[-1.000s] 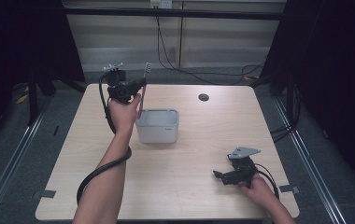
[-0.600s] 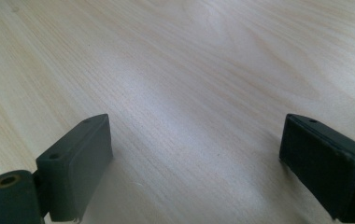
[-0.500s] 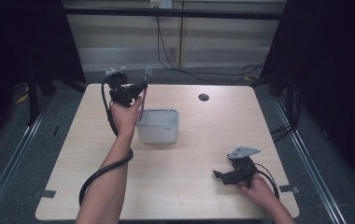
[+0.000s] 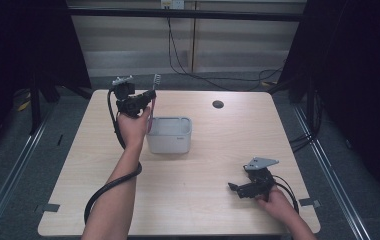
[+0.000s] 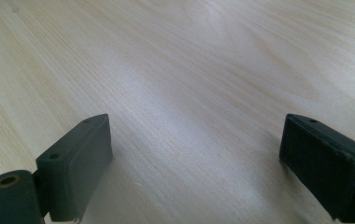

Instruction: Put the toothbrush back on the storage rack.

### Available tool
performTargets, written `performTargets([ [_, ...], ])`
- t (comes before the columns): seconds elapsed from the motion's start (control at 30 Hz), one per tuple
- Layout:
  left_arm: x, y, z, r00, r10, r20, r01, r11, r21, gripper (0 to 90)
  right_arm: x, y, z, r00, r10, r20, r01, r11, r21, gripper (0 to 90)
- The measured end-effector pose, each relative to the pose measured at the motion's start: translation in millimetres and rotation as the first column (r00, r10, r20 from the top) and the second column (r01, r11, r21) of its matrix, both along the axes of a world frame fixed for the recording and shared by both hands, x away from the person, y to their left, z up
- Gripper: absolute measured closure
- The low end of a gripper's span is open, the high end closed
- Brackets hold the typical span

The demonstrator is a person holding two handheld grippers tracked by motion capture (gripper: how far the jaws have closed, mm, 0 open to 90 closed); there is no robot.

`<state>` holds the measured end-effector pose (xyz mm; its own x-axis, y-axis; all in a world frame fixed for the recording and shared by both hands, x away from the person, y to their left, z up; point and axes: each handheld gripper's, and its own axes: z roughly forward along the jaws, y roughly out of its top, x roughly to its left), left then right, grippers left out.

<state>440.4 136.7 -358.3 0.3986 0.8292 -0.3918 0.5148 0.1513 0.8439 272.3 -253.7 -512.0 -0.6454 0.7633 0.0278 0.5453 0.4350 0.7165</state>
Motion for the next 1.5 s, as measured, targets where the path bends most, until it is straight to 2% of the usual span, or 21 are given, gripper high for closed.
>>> performTargets([
  [0.33, -2.8, 4.6, -9.8, 0.9999, 0.004, -0.01, -0.004, 1.0, 0.008, 83.0, 0.1, -0.1, 0.0, 1.0, 0.001, 0.001, -0.001, 1.0, 0.0, 8.8],
  [1.5, -16.2, 10.0, -31.0, 0.9993, -0.003, -0.037, 0.004, 0.9995, 0.031, 82.9, -0.1, 0.0, 0.1, 1.0, 0.0, -0.002, 0.0, 1.0, 0.0, 8.8],
])
